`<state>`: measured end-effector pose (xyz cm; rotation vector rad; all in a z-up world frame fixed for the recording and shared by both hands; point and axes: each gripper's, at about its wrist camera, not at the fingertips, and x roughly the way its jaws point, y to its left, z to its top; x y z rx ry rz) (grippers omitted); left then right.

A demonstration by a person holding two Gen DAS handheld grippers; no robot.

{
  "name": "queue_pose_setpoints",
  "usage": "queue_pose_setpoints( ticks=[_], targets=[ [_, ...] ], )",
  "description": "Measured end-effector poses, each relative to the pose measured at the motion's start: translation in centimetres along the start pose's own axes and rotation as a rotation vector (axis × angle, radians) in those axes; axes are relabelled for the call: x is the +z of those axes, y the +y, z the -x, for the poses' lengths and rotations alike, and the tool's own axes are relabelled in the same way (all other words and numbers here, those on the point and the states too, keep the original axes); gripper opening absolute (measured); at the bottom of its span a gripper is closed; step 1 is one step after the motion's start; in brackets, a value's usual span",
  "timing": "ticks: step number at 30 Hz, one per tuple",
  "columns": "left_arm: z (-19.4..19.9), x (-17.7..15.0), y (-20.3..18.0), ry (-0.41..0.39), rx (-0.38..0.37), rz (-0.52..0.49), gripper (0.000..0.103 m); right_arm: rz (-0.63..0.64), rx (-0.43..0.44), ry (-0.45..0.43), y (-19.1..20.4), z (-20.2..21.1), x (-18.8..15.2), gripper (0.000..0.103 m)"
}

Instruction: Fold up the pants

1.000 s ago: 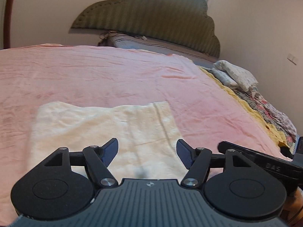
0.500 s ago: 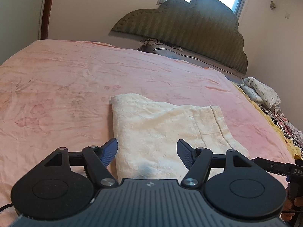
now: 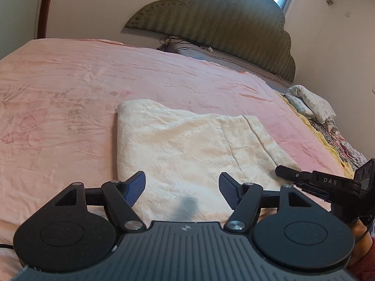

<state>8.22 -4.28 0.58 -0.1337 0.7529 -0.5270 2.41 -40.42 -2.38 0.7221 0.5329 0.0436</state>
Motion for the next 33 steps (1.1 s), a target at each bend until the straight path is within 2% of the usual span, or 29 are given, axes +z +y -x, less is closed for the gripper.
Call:
queue_pose_setpoints(
  ticks=[3,7,9,11,14,15,18,20,21,23,25,28,30,31,33],
  targets=[
    [-0.3,-0.1,-0.5,0.011,-0.037,-0.012,0.072,0.031,-0.021,-0.037,0.8,2.0,0.0,0.010],
    [-2.1,-0.8,-0.8,0.055,-0.042,-0.043,0.076,0.068,-0.095,0.037,0.2,1.0,-0.3,0.011],
    [-3.3,-1.4,-0.8,0.107,-0.008,-0.064,0.076,0.053,-0.106,0.056,-0.3,0.6,-0.6,0.012],
    [-3.4,-1.7,-1.0,0.106,0.007,-0.095,0.076,0.070,-0.119,0.018,0.3,1.4,-0.4,0.025],
    [-3.1,-1.3,-1.3,0.085,0.002,-0.106,0.076,0.263,-0.315,-0.125,3.3,3.0,0.4,0.027],
    [-3.1,-1.1,-1.4,0.083,-0.008,-0.101,0.076,0.327,-0.324,-0.139,4.2,3.0,0.8,0.027],
    [-3.6,-1.0,-2.0,0.102,-0.016,-0.114,0.076,0.460,-0.211,-0.062,7.0,1.0,1.4,0.027],
    [-4.2,-1.6,-2.8,0.138,-0.004,-0.164,0.076,0.466,-0.108,0.012,7.3,-0.9,1.1,0.027],
    [-4.2,-2.0,-3.1,0.137,0.009,-0.197,0.078,0.444,-0.092,0.052,7.0,-1.9,0.9,0.027],
    [-4.0,-2.5,-3.6,0.129,0.024,-0.256,0.078,0.441,-0.148,0.118,5.9,-3.1,0.1,0.027],
    [-3.6,-2.1,-3.7,0.127,0.012,-0.282,0.078,0.470,-0.190,0.143,5.2,-2.8,-1.0,0.027],
    [-3.4,0.0,-3.5,0.075,0.019,-0.294,0.079,0.469,-0.182,0.125,5.9,-2.0,0.0,0.027],
    [-4.1,1.9,-3.3,0.052,0.054,-0.297,0.080,0.553,-0.218,0.085,7.4,-2.4,1.3,0.029],
    [-4.8,3.0,-3.2,0.043,0.067,-0.296,0.082,0.605,-0.233,0.075,8.2,-3.2,2.0,0.032],
    [-6.7,5.0,-2.6,0.063,0.111,-0.261,0.083,0.676,-0.230,0.072,9.3,-5.5,3.2,0.045]
  ],
)
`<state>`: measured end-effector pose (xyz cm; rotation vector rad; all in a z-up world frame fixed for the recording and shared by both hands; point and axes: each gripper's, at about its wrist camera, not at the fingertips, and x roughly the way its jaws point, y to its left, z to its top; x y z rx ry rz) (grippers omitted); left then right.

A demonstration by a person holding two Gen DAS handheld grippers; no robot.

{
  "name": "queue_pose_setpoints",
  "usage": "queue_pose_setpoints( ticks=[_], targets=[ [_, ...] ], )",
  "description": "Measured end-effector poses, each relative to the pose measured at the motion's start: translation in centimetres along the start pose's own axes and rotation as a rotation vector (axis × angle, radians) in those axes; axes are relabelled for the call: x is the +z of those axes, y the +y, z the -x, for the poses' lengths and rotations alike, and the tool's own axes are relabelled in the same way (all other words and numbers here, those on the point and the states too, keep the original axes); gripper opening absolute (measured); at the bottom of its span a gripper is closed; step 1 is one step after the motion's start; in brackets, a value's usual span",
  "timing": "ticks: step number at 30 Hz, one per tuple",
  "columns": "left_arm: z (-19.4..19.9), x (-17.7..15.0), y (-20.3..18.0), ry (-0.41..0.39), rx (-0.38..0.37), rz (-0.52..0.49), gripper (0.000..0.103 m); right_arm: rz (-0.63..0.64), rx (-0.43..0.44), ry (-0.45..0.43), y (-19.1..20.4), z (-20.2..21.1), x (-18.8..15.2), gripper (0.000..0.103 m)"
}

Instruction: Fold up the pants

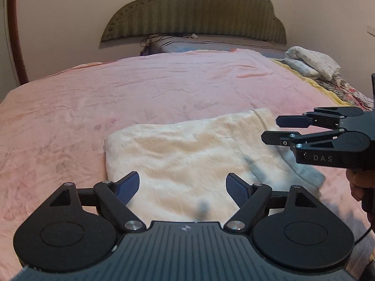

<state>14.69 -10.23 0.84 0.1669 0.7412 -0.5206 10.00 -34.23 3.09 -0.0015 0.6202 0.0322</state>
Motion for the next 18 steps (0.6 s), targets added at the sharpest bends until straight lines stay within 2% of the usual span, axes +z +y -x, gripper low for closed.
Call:
queue_pose_setpoints(
  ticks=[1,3,5,7,8,10,12,14,16,18],
  targets=[
    [-0.9,0.7,0.4,0.015,0.007,0.018,0.083,0.009,-0.005,0.013,0.0,-1.3,0.7,0.051],
    [-3.2,1.9,1.4,0.052,-0.004,0.057,0.083,0.033,-0.014,0.066,-0.2,-4.0,1.3,0.051],
    [-5.6,2.5,2.1,0.114,0.014,0.106,0.083,0.064,-0.076,0.128,-0.7,-6.2,0.9,0.051],
    [-6.9,2.5,1.9,0.151,0.027,0.104,0.079,0.053,-0.115,0.138,-1.4,-6.6,0.2,0.051],
    [-6.6,2.4,1.5,0.136,0.033,0.086,0.079,0.019,-0.126,0.123,-1.6,-5.9,0.2,0.051],
    [-5.5,1.9,0.5,0.082,-0.007,0.036,0.083,0.009,-0.118,0.060,-1.0,-3.7,-0.1,0.052],
    [-5.7,1.4,-0.6,0.086,-0.042,0.002,0.086,-0.003,-0.026,0.041,-0.2,-2.2,-0.4,0.052],
    [-6.5,0.9,-1.6,0.113,-0.035,-0.033,0.085,-0.001,0.046,0.075,0.4,-2.4,-1.1,0.052],
    [-6.1,0.3,-2.2,0.107,0.005,-0.047,0.082,0.034,0.009,0.129,0.8,-3.6,-2.1,0.051],
    [-4.1,-0.4,-1.9,0.070,-0.020,-0.036,0.085,-0.004,-0.036,0.120,0.3,-3.1,-2.4,0.052]
  ],
)
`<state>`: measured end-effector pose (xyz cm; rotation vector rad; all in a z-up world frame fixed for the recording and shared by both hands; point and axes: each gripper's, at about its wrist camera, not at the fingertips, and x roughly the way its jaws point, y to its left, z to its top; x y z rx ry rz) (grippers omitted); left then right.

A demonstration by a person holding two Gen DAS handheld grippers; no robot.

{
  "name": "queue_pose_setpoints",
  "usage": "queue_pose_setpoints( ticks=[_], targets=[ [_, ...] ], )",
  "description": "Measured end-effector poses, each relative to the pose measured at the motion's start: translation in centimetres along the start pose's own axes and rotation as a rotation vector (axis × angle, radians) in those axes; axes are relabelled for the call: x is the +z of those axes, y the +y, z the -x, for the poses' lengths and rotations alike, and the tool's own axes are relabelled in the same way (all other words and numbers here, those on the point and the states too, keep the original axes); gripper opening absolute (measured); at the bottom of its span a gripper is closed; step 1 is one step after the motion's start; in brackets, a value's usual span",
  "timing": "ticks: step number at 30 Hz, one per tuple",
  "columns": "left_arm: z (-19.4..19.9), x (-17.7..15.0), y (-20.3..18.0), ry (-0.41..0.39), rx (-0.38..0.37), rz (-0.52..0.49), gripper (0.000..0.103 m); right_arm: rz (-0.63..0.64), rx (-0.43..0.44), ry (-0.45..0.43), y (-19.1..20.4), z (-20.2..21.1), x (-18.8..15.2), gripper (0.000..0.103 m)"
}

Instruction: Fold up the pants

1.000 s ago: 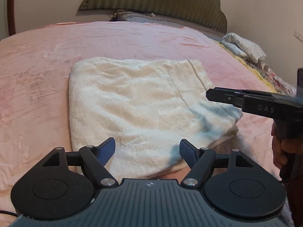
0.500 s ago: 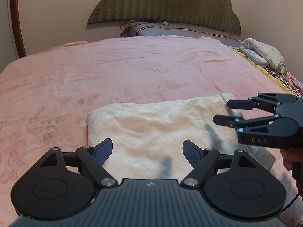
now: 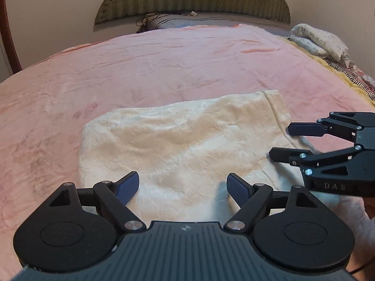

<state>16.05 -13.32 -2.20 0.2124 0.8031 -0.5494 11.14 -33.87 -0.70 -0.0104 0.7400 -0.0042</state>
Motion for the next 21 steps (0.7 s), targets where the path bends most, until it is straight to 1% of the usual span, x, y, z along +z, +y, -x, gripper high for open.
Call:
queue_pose_setpoints(
  ticks=[2,3,4,5,6,9,10,11,14,16,17,18,19,20,21],
  targets=[
    [2.1,-0.8,0.9,-0.042,-0.023,0.021,0.086,-0.054,0.019,-0.045,-0.8,1.6,-0.1,0.052],
    [3.0,-1.2,1.4,-0.061,-0.023,0.032,0.088,-0.079,0.031,-0.064,-1.4,2.3,-0.2,0.053],
    [3.5,-1.6,2.1,-0.074,-0.020,0.042,0.092,-0.102,0.041,-0.073,-1.9,2.8,-0.4,0.056],
    [4.0,-2.0,2.9,-0.081,-0.009,0.062,0.093,-0.131,0.052,-0.077,-2.6,3.2,-0.6,0.061],
    [4.2,-2.3,3.8,-0.080,-0.005,0.087,0.093,-0.161,0.057,-0.074,-3.3,3.3,-0.9,0.062],
    [3.9,-2.9,7.2,-0.058,-0.027,0.197,0.093,-0.252,0.069,-0.036,-5.5,2.8,-2.0,0.062],
    [3.6,-3.2,8.2,-0.054,-0.046,0.238,0.093,-0.283,0.080,-0.027,-6.1,2.6,-2.4,0.062],
    [3.3,-3.4,9.3,-0.047,-0.084,0.283,0.093,-0.316,0.098,-0.020,-6.7,2.4,-2.8,0.062],
    [1.8,-3.4,11.6,0.019,-0.190,0.383,0.093,-0.424,0.184,-0.010,-8.7,2.0,-4.0,0.062],
    [0.8,-3.4,12.4,0.063,-0.260,0.419,0.093,-0.499,0.266,0.010,-10.0,1.3,-4.4,0.063],
    [0.3,-3.5,12.7,0.074,-0.285,0.433,0.093,-0.540,0.345,0.018,-10.6,0.8,-4.7,0.064],
    [0.1,-3.7,12.8,0.067,-0.303,0.437,0.094,-0.582,0.439,0.027,-11.2,0.1,-5.0,0.064],
    [-0.1,-3.6,12.9,0.067,-0.322,0.435,0.095,-0.620,0.512,0.039,-11.5,-0.6,-5.2,0.068],
    [-0.3,-3.5,13.0,0.069,-0.337,0.438,0.095,-0.631,0.549,0.049,-11.8,-1.1,-5.2,0.071],
    [-0.5,-3.5,13.0,0.070,-0.355,0.449,0.096,-0.625,0.584,0.054,-12.0,-1.6,-5.1,0.072]
  ],
)
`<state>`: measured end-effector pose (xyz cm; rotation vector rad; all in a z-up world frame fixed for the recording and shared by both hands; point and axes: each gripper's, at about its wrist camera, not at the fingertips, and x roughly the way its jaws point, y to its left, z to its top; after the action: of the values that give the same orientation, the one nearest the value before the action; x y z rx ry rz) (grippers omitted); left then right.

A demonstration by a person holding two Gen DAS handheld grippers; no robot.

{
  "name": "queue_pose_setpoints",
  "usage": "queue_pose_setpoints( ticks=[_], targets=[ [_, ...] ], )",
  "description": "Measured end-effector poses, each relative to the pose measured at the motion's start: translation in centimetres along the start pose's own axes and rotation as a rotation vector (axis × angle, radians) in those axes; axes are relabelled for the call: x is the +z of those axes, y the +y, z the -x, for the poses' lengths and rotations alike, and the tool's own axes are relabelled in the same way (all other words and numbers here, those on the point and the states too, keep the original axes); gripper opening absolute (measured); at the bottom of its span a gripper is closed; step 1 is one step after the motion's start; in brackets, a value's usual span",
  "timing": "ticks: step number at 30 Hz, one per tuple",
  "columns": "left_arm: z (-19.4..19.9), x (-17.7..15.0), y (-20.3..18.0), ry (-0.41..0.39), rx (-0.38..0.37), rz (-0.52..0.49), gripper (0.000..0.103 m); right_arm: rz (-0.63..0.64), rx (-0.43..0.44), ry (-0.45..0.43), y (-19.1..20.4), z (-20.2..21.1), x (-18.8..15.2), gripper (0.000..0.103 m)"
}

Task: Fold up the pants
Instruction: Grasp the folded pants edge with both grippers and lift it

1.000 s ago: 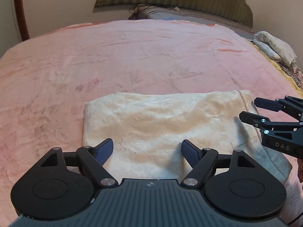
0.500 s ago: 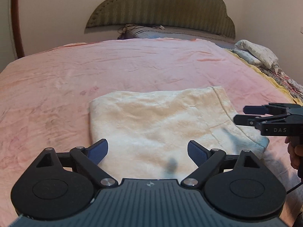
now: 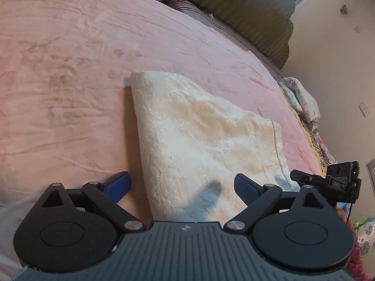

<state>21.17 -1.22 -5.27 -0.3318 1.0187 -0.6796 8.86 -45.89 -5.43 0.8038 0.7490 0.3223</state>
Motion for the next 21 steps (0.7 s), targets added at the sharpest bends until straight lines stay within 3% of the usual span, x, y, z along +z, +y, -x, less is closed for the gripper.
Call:
queue_pose_setpoints(
  ticks=[4,6,8,9,10,11,13,18,21],
  targets=[
    [-1.1,0.2,0.0,0.024,-0.094,0.036,0.096,-0.029,0.141,0.048,-1.3,-0.9,1.3,0.073],
    [-1.5,0.1,-0.7,0.012,-0.078,0.020,0.094,-0.032,0.150,0.052,-1.2,-1.7,1.8,0.073],
    [-1.6,-0.2,-1.5,-0.006,-0.047,0.004,0.083,-0.008,0.116,0.056,-0.4,-2.7,2.1,0.071],
    [-1.6,-0.3,-1.9,-0.013,-0.008,-0.009,0.070,0.015,0.081,0.053,0.2,-3.2,2.1,0.070],
    [-1.5,-0.5,-2.3,-0.024,0.045,-0.026,0.052,0.033,0.055,0.049,0.7,-3.6,2.0,0.062],
    [-1.4,-0.8,-2.6,-0.033,0.090,-0.042,0.046,0.040,0.031,0.044,1.1,-3.9,1.8,0.046],
    [-0.8,-1.3,-2.6,-0.064,0.106,-0.044,0.031,0.051,-0.001,0.032,1.6,-4.1,1.2,0.035],
    [1.3,-2.4,-4.3,-0.165,0.156,-0.121,0.011,0.098,-0.004,-0.018,3.4,-2.5,0.1,0.023],
    [2.7,-2.4,-5.4,-0.230,0.164,-0.160,0.009,0.203,-0.017,-0.024,6.2,-1.7,0.5,0.022]
  ],
)
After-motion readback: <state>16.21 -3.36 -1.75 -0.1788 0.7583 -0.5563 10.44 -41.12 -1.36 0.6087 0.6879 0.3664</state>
